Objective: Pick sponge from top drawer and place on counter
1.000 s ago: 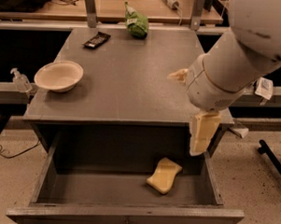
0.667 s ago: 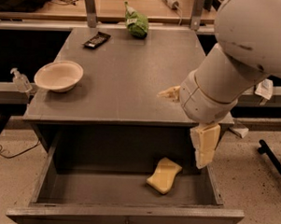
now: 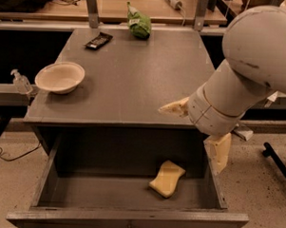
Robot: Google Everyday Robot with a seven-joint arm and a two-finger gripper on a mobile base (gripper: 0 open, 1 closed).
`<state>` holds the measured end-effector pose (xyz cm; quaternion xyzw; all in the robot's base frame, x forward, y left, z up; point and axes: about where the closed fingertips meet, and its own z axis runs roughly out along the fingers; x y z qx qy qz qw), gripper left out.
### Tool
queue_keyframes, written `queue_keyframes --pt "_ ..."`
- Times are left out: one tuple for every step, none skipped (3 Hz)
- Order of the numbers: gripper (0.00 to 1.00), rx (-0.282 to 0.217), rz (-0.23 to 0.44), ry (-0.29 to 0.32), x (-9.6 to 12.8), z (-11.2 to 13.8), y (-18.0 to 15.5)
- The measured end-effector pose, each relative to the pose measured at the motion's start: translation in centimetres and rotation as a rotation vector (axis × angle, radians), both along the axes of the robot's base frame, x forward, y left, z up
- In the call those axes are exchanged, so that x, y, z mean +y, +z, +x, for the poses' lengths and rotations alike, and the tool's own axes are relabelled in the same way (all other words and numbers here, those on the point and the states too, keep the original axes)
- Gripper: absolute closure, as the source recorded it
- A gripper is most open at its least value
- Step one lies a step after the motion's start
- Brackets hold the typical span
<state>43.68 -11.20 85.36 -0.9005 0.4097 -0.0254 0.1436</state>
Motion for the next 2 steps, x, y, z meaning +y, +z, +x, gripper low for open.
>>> queue_keyframes --pt "0.0 0.012 -0.026 0.029 0.2 -0.1 -0.8" --pt "0.0 0.05 -0.019 0.096 0.1 0.0 -4.9"
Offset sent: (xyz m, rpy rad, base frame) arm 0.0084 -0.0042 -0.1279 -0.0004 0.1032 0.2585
